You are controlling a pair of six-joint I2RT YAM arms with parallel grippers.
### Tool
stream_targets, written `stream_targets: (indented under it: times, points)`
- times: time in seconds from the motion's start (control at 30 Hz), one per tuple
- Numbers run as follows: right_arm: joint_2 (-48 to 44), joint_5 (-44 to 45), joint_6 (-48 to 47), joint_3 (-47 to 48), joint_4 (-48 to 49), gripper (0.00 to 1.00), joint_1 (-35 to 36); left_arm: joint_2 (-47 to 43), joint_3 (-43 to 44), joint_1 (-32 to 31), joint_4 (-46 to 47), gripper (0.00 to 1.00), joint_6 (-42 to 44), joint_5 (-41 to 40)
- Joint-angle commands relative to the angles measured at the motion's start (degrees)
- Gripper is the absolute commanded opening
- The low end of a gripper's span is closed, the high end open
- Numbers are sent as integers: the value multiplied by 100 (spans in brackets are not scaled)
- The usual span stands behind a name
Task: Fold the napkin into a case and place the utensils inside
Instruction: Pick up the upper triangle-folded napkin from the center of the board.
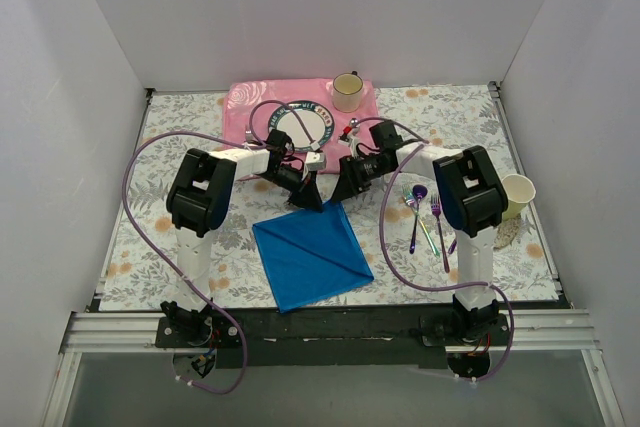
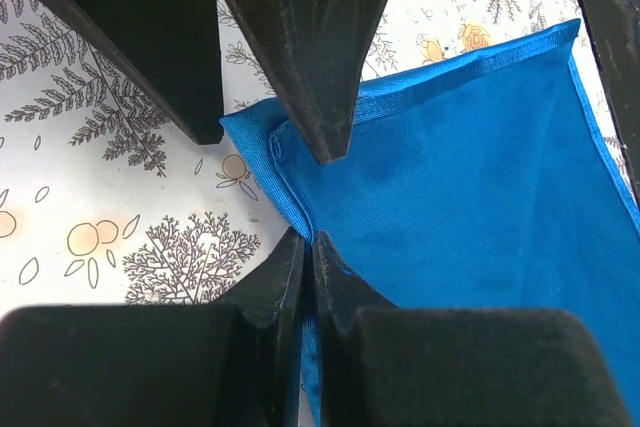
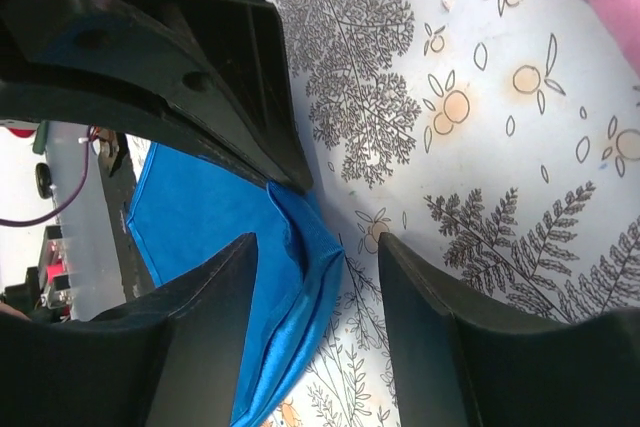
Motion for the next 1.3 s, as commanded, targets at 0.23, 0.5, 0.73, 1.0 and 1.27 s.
stream_targets:
  times: [0.23,0.5,0.73,1.0,1.27]
  points:
    - [201,-164,-157,467,-434,56,12,-393,50,-37,100,0,146,14]
    - [253,-120,-193,433,-514,54,47,-402,41,-37,118,0,155,31]
    - [236,-120,-193,415,-488,30,64,-428,24,-46,118,0,172,31]
    - [139,-225,-289,503,-549,1,56,-525,41,-11,-31,34,-21,-39]
    - [-396,-278,-790,353,-479,1,108,-569,270,973,-1505,63,435,181]
